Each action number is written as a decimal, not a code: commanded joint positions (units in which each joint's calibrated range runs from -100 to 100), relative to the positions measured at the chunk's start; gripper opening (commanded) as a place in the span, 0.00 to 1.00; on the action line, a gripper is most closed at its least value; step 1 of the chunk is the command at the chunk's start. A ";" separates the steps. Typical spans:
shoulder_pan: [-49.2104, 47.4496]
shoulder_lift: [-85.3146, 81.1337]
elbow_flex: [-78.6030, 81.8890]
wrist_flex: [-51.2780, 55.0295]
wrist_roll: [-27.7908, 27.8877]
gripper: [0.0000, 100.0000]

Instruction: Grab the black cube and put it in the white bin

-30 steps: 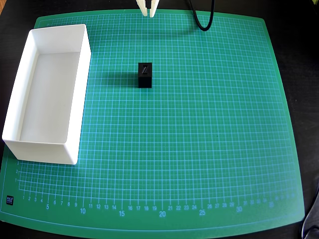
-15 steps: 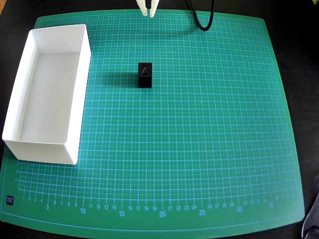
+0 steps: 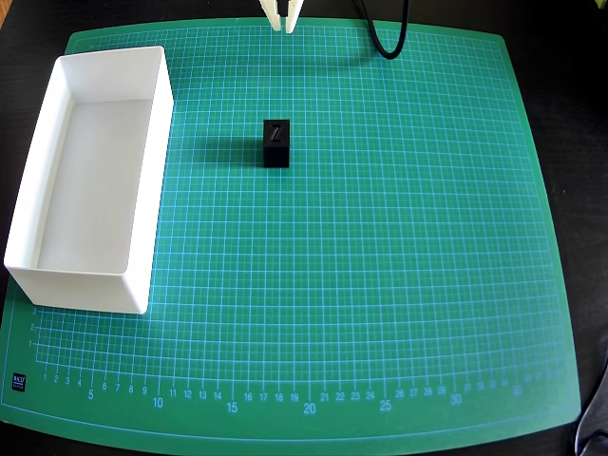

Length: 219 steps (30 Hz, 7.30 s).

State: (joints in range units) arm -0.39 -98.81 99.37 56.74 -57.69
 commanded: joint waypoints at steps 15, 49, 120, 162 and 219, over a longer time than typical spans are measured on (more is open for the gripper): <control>0.06 0.26 -8.03 0.03 -0.29 0.06; -2.62 130.78 -141.18 41.98 -3.39 0.16; -3.13 130.69 -113.39 22.93 -0.82 0.23; -4.88 131.63 -117.45 28.56 -3.08 0.12; 23.59 118.59 -128.55 20.19 18.54 0.01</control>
State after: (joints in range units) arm 22.29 18.11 -21.87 77.47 -40.12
